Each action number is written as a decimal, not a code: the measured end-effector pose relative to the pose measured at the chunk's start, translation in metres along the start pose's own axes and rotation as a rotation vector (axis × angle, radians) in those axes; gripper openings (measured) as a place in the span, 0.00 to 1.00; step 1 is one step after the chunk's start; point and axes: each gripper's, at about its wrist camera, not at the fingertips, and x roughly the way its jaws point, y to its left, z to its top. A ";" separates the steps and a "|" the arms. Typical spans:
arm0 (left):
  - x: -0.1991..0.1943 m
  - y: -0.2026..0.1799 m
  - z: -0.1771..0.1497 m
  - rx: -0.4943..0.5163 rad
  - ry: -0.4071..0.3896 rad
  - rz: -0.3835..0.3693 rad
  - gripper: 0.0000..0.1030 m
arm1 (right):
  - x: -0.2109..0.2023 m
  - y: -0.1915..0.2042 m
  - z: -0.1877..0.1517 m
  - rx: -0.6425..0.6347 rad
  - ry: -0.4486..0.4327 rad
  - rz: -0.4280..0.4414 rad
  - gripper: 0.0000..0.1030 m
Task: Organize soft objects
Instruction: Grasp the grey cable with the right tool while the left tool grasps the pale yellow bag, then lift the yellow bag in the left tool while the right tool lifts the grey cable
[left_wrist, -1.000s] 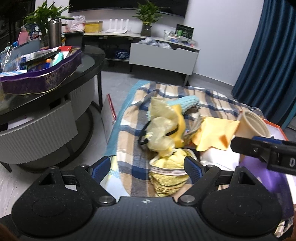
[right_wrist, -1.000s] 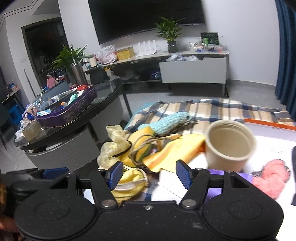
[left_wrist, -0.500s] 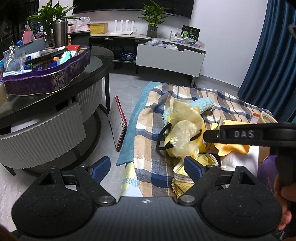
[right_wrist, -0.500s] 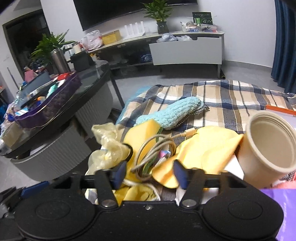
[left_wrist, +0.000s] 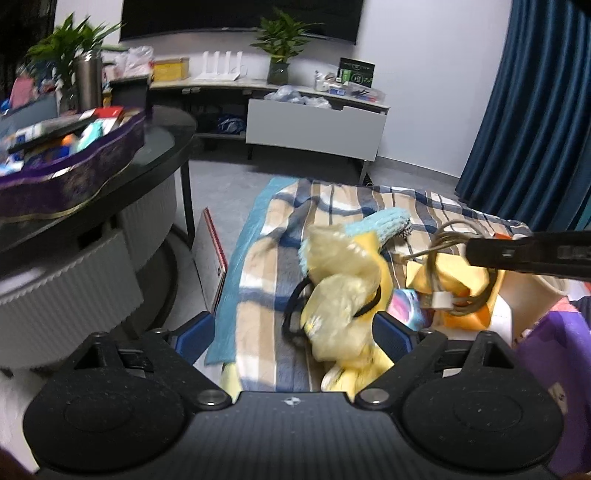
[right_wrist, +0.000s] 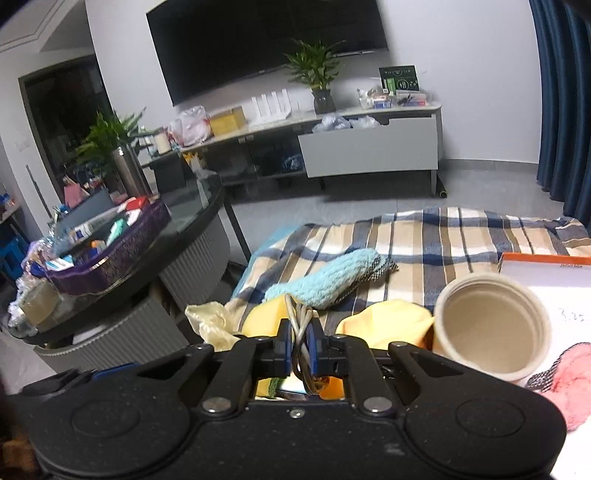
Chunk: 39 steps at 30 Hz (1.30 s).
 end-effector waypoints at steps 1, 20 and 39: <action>0.003 -0.003 0.002 0.014 -0.006 0.001 0.92 | -0.004 -0.002 0.001 0.002 -0.006 0.003 0.12; 0.005 -0.015 0.014 0.012 -0.039 -0.030 0.21 | -0.047 -0.008 0.000 -0.028 -0.092 0.053 0.12; -0.040 -0.051 0.027 -0.007 -0.071 -0.006 0.21 | -0.087 -0.008 -0.003 -0.048 -0.152 0.021 0.12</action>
